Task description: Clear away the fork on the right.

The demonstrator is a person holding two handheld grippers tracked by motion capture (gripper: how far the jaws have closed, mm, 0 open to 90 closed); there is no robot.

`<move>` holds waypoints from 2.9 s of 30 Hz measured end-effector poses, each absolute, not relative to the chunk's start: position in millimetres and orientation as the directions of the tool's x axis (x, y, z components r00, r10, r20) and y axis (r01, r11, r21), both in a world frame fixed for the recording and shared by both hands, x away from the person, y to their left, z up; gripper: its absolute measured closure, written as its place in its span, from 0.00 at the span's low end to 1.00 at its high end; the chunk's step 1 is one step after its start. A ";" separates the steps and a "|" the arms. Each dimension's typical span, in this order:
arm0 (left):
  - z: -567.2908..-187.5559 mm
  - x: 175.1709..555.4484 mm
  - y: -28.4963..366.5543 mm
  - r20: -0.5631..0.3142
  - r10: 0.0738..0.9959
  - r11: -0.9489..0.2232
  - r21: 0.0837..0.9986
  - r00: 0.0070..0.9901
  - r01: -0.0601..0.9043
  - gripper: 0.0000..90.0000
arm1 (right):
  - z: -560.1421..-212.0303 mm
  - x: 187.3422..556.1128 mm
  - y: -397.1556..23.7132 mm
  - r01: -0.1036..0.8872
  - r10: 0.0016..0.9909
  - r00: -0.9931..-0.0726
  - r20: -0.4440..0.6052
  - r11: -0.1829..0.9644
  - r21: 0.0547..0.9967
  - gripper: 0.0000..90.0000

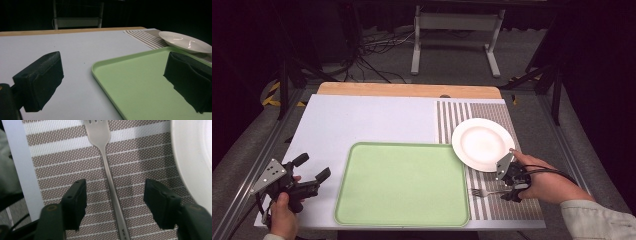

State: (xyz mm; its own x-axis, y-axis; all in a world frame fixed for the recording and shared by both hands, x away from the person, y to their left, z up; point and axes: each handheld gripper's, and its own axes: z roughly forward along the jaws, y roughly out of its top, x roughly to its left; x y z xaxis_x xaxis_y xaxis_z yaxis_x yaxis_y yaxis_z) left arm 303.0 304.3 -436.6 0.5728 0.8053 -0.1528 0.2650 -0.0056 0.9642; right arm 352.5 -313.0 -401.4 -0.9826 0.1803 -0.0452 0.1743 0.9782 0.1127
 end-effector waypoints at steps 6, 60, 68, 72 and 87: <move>-436.8 303.1 304.3 -0.154 0.805 -0.003 0.965 0.573 0.263 0.03 | -405.5 353.6 -308.8 0.128 0.130 -0.990 -0.044 0.991 0.049 0.58; -436.9 303.1 304.8 -0.161 0.805 0.006 0.965 0.571 0.263 0.03 | -374.0 350.2 -290.2 0.092 0.094 -0.992 -0.079 0.995 0.029 0.94; -436.9 302.8 305.2 -0.166 0.803 0.010 0.964 0.572 0.266 0.03 | -360.7 350.4 -285.3 0.101 0.110 -0.988 -0.106 0.991 0.084 0.94; -436.7 302.8 305.3 -0.163 0.802 0.008 0.965 0.574 0.263 0.03 | -355.1 350.4 -281.8 0.095 0.108 -0.987 -0.121 0.990 0.107 0.94; -436.9 303.0 305.3 -0.162 0.802 0.007 0.965 0.574 0.262 0.03 | -340.5 352.9 -257.4 0.198 0.224 -0.969 -0.105 0.956 0.215 0.94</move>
